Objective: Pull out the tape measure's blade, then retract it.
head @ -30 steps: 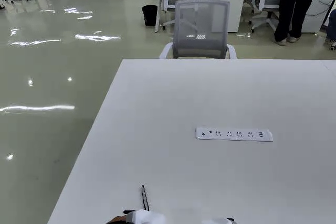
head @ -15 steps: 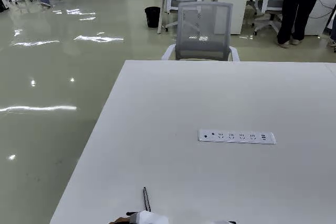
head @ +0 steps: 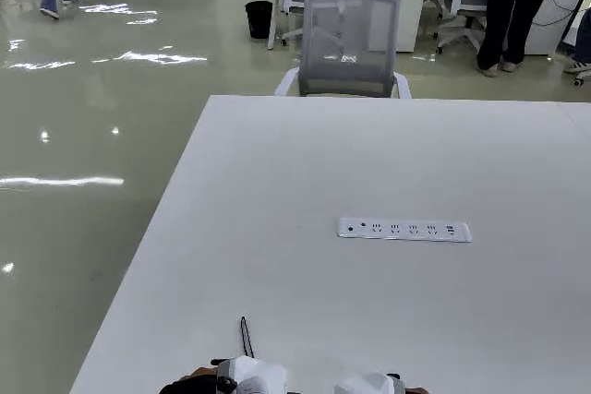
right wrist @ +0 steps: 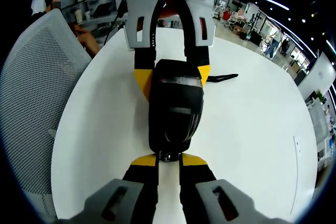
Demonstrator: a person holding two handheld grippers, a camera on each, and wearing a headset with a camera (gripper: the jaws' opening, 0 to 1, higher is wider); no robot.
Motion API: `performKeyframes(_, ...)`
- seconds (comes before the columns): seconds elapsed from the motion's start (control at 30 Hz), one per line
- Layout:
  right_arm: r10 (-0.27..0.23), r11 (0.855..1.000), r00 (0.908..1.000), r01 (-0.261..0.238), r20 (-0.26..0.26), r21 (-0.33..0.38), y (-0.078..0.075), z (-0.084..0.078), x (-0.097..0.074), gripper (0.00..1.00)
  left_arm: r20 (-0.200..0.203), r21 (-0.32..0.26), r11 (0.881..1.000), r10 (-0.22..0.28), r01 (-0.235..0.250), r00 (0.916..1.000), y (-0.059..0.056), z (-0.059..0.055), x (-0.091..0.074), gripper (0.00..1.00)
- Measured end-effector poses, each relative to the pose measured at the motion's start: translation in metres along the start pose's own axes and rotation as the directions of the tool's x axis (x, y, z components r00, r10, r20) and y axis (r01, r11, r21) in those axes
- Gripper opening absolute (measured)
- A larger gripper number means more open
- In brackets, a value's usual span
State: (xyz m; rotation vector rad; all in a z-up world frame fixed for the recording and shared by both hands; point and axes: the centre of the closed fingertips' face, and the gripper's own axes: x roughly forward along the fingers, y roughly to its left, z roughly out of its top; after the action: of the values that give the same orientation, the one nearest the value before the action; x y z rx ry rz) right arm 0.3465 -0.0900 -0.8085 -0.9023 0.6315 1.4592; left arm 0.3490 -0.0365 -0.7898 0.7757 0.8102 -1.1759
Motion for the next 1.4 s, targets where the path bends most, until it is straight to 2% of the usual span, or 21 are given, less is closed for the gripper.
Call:
performKeyframes(0.2, -0.006, 1.0, 0.9999, 0.006, -0.012, -0.023, 0.001, 0.0, 0.001, 0.12, -0.008, -0.002, 1.0, -0.002, 0.002, 1.0, 0.0, 0.0, 0.0, 0.29)
performKeyframes(0.53, -0.003, 1.0, 0.9998, 0.003, -0.022, -0.017, 0.002, 0.0, 0.0, 0.12, -0.018, -0.007, 1.0, -0.007, 0.006, 0.9998, 0.0, -0.002, -0.001, 0.28)
performKeyframes(1.4, 0.004, 1.0, 0.9994, -0.004, -0.033, 0.01, 0.003, -0.014, -0.01, 0.12, -0.027, -0.006, 1.0, -0.007, 0.007, 0.9996, 0.0, -0.002, 0.0, 0.29)
